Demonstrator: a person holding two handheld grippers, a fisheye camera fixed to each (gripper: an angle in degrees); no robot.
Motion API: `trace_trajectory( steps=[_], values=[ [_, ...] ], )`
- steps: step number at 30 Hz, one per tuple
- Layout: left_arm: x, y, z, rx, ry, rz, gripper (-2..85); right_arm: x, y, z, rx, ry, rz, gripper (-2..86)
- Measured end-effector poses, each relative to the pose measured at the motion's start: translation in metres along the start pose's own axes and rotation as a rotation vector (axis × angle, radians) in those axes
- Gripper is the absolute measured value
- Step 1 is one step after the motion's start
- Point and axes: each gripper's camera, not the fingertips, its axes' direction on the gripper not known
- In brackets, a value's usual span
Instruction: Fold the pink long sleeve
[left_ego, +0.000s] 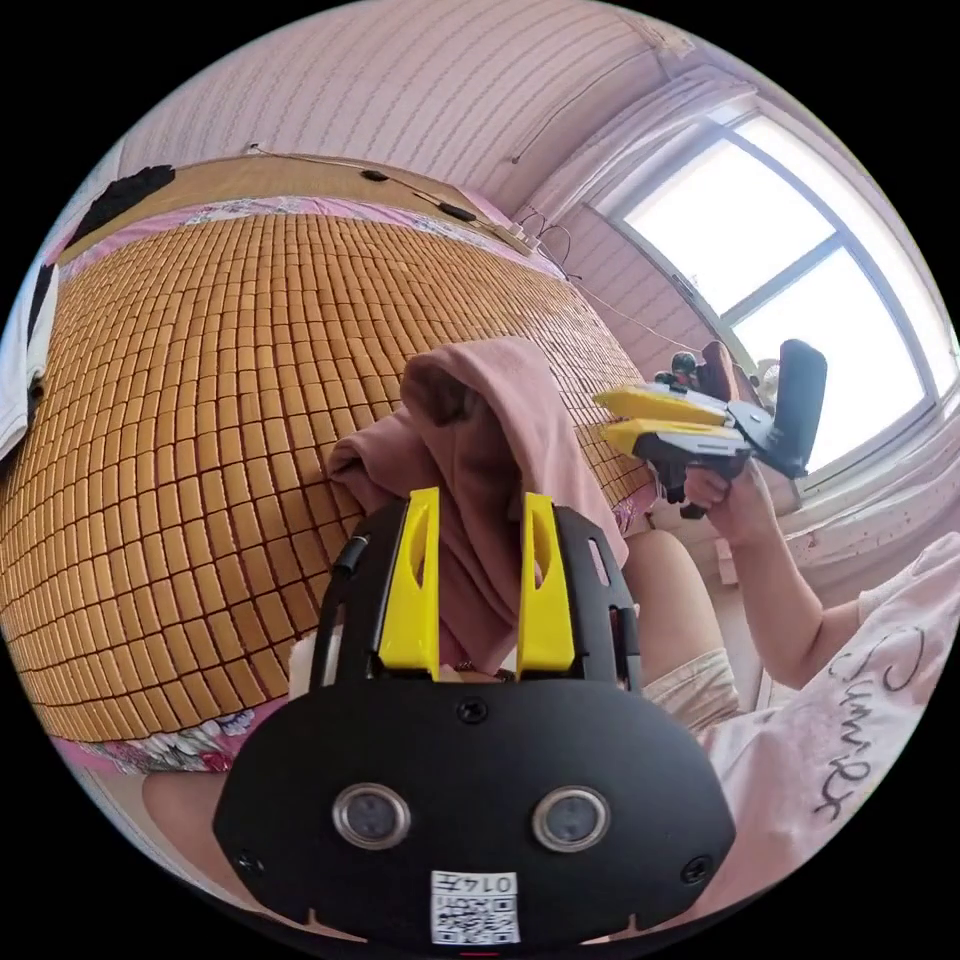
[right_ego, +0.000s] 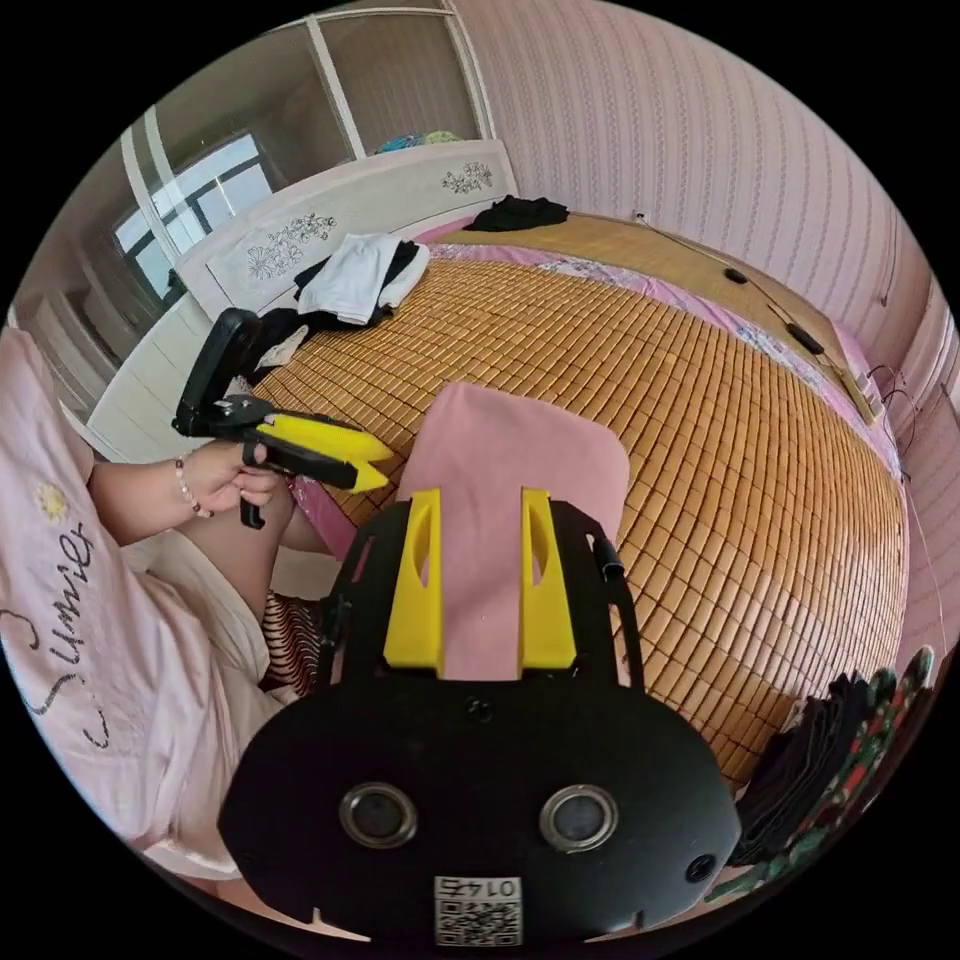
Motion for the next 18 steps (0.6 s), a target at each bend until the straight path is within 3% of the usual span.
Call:
trace_trajectory(
  steps=[6,9,12,18],
  values=[
    [0.019,-0.002,0.029,-0.026,-0.139,0.061,17.9,-0.005,-0.104,0.057,-0.092,-0.085,-0.186,13.6],
    [0.011,-0.004,0.049,-0.126,-0.096,-0.016,14.7,-0.012,-0.126,0.095,-0.227,-0.093,-0.247,10.1],
    [0.010,0.005,0.043,-0.081,-0.020,0.017,5.8,-0.016,-0.132,0.096,-0.213,-0.078,-0.293,5.5],
    [0.033,0.030,-0.015,0.060,0.038,0.093,4.4,-0.017,-0.162,0.048,-0.138,-0.231,-0.325,4.2]
  ],
)
